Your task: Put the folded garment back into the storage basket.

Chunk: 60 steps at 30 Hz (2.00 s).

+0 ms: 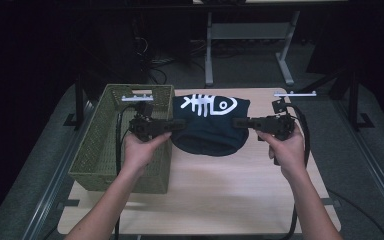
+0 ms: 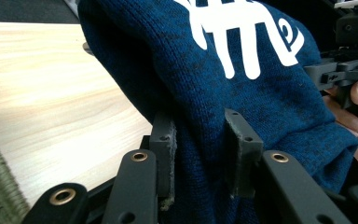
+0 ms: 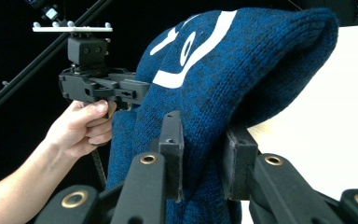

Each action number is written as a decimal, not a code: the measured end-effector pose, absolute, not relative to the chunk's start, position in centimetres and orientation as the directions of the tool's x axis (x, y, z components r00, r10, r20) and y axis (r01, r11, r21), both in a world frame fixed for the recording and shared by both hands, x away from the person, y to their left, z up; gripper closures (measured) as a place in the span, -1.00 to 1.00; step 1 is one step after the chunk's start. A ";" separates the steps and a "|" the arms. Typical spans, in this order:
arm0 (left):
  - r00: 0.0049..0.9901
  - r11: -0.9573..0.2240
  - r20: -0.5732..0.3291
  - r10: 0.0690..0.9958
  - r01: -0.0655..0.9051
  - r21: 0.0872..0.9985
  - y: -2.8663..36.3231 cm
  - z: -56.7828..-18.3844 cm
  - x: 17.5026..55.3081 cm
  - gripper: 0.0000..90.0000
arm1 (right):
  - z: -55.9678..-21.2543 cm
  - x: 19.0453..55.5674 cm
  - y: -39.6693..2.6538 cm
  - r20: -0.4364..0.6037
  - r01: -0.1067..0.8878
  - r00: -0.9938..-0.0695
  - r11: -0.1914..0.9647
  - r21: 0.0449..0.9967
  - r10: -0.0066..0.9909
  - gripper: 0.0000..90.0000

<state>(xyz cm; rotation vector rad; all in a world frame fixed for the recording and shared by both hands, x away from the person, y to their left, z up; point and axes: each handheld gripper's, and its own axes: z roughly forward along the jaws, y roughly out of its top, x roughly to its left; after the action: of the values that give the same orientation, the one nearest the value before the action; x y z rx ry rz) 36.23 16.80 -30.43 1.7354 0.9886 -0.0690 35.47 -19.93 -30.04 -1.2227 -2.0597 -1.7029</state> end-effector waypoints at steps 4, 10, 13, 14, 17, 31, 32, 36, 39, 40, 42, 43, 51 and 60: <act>0.650 -0.065 -0.488 0.583 0.636 0.769 17.4 -30.2 36.2 0.52 | -29.7 35.7 -19.3 0.617 0.691 -0.643 -0.002 0.723 0.454 0.62; 0.638 -0.055 -0.484 0.599 0.636 0.770 18.5 -29.9 36.2 0.52 | -29.5 36.1 -18.3 0.624 0.695 -0.646 0.000 0.719 0.439 0.62; 0.629 -0.046 -0.487 0.605 0.639 0.768 19.0 -29.7 36.2 0.52 | -29.3 36.3 -17.7 0.622 0.693 -0.651 0.006 0.721 0.435 0.62; 0.630 -0.047 -0.483 0.608 0.636 0.770 19.3 -29.7 36.2 0.52 | -29.3 36.4 -17.4 0.623 0.694 -0.651 0.007 0.720 0.433 0.62; 0.622 -0.039 -0.483 0.616 0.637 0.770 19.9 -29.5 36.2 0.52 | -29.1 36.6 -16.8 0.626 0.696 -0.653 0.011 0.718 0.426 0.62; 0.600 -0.013 -0.486 0.635 0.638 0.770 22.2 -29.4 35.9 0.52 | -28.8 37.4 -14.1 0.619 0.691 -0.667 0.035 0.722 0.414 0.62; 0.596 -0.010 -0.489 0.636 0.641 0.768 22.4 -29.4 35.9 0.52 | -28.8 37.4 -14.0 0.619 0.691 -0.668 0.036 0.722 0.413 0.62; 0.589 0.000 -0.494 0.640 0.643 0.766 22.9 -29.4 35.8 0.52 | -28.8 37.7 -13.4 0.614 0.685 -0.676 0.041 0.727 0.408 0.62; 0.585 0.000 -0.490 0.646 0.642 0.767 23.3 -29.4 35.7 0.52 | -28.9 37.8 -12.9 0.620 0.691 -0.673 0.046 0.721 0.404 0.62; 0.583 0.000 -0.489 0.649 0.642 0.766 23.4 -29.4 35.7 0.52 | -28.9 37.8 -12.8 0.620 0.691 -0.673 0.046 0.721 0.403 0.62; 0.580 0.006 -0.491 0.651 0.642 0.767 23.6 -29.5 35.6 0.52 | -29.0 37.9 -12.6 0.619 0.691 -0.675 0.050 0.721 0.402 0.62; 0.577 0.008 -0.492 0.652 0.644 0.765 23.8 -29.5 35.6 0.52 | -29.0 37.9 -12.4 0.622 0.694 -0.672 0.051 0.718 0.401 0.62; 0.559 0.035 -0.497 0.663 0.641 0.767 25.0 -29.5 35.2 0.52 | -28.9 38.4 -11.1 0.617 0.691 -0.682 0.070 0.720 0.393 0.62; 0.546 0.051 -0.498 0.674 0.638 0.769 26.6 -29.5 35.0 0.52 | -28.8 38.8 -9.4 0.620 0.695 -0.684 0.085 0.714 0.384 0.62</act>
<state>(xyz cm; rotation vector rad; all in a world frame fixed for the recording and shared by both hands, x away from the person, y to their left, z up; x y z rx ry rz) 34.97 26.62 -29.47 1.6325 1.1284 0.0393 38.82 -9.37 -28.77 -1.0782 -2.0928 -1.6320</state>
